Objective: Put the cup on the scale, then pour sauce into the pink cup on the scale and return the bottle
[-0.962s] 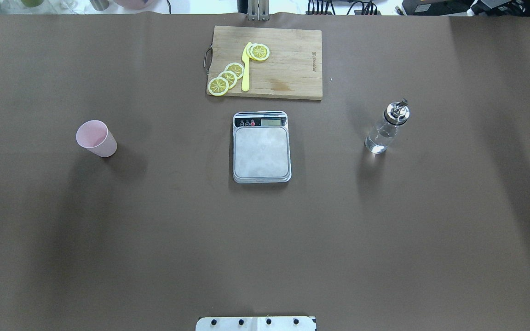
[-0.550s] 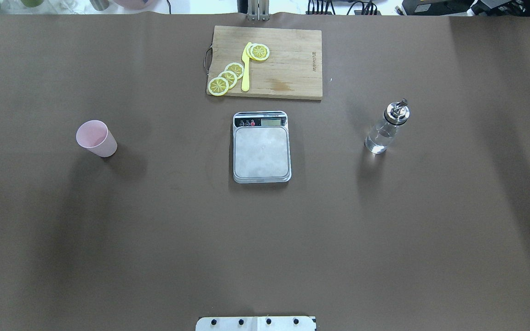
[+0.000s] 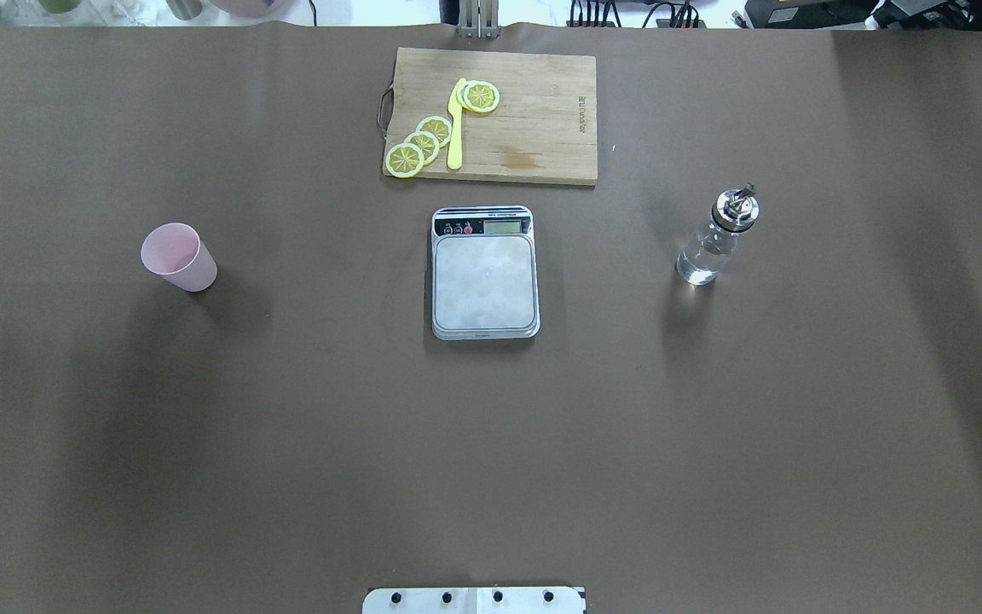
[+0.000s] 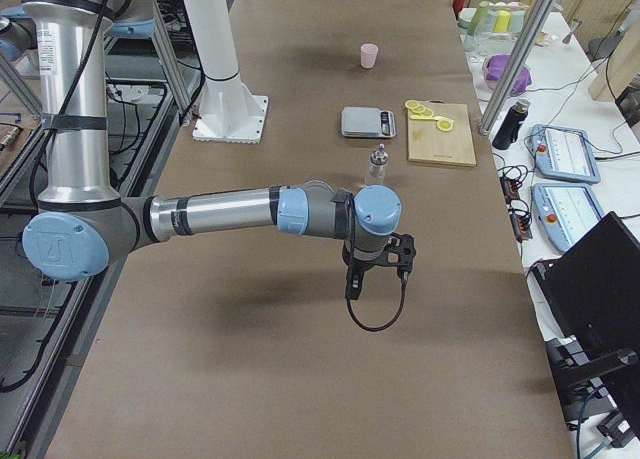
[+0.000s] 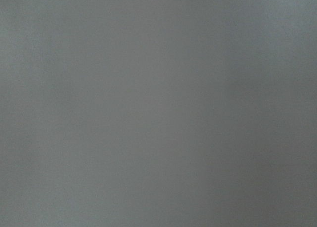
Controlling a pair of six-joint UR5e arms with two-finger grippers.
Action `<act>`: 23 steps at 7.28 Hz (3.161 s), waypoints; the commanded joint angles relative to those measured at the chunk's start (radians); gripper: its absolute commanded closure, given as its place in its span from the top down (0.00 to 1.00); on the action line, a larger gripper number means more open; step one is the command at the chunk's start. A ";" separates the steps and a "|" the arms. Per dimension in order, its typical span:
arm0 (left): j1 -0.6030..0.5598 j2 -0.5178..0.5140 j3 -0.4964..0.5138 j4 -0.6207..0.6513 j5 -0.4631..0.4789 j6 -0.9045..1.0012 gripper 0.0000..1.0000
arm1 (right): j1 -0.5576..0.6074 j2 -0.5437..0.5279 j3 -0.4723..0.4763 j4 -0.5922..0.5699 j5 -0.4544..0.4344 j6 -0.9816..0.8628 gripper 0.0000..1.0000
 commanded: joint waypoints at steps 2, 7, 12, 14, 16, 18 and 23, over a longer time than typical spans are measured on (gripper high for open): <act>0.015 -0.028 -0.056 -0.007 0.000 -0.054 0.98 | -0.001 0.014 0.000 0.000 0.000 0.001 1.00; 0.402 -0.164 -0.176 -0.008 0.146 -0.661 0.98 | -0.002 0.018 0.000 0.000 0.000 0.001 1.00; 0.509 -0.228 -0.161 -0.008 0.156 -0.795 0.95 | -0.002 0.018 -0.001 0.000 0.000 0.001 1.00; 0.510 -0.217 -0.152 -0.010 0.158 -0.792 0.88 | -0.002 0.017 -0.001 0.000 0.000 0.001 1.00; 0.527 -0.218 -0.102 -0.028 0.199 -0.780 0.86 | -0.002 0.017 -0.004 0.000 0.000 -0.001 1.00; 0.547 -0.214 -0.046 -0.109 0.199 -0.792 0.86 | -0.004 0.017 -0.004 0.000 0.000 -0.001 1.00; 0.574 -0.169 -0.066 -0.154 0.190 -0.799 0.86 | -0.005 0.017 -0.007 0.000 0.000 -0.003 1.00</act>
